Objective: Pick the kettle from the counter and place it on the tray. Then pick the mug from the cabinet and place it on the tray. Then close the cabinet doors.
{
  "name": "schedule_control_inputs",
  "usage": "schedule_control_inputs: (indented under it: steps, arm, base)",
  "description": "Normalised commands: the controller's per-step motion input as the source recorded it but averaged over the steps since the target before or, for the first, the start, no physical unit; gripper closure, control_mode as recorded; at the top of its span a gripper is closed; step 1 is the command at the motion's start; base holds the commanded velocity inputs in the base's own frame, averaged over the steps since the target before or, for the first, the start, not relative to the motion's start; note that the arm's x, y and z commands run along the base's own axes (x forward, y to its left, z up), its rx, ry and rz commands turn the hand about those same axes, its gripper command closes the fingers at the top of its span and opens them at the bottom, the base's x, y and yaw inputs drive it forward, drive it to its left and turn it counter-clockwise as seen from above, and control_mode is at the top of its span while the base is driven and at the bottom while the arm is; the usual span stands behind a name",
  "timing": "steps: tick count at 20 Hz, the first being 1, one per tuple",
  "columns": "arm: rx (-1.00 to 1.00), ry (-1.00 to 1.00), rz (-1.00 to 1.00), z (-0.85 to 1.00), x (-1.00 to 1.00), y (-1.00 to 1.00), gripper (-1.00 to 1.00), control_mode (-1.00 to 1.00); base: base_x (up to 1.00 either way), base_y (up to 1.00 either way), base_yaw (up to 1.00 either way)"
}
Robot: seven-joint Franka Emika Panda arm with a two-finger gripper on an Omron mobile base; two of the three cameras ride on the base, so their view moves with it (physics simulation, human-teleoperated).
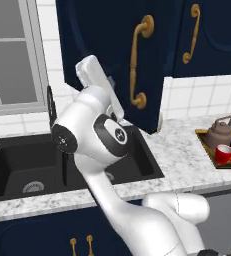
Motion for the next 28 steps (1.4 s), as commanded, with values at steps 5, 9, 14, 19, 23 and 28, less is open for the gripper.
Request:
schedule_control_inputs:
  steps: [5, 9, 14, 19, 23, 28]
  arm:
    - [0.23, -0.04, 0.3, 0.61, 0.67, -0.8, 1.0, -1.0]
    - [0.22, -0.12, 0.42, 0.86, 0.89, -0.41, 1.0, -1.0]
    - [0.19, -0.04, 0.48, 0.57, 1.0, -0.22, 1.0, -1.0]
    - [0.02, 0.33, 0.06, -0.02, 0.94, -0.04, 1.0, -1.0]
    - [0.0, 0.4, -0.04, -0.07, 0.72, -0.06, 1.0, -1.0]
    - [0.0, 0.37, -0.01, -0.3, 0.77, 0.0, 1.0, -1.0]
  base:
    - [0.0, 0.0, 0.0]
    - [0.0, 0.0, 0.0]
    - [0.0, 0.0, 0.0]
    - [0.0, 0.0, 0.0]
    - [0.0, 0.0, 0.0]
    - [0.0, 0.0, 0.0]
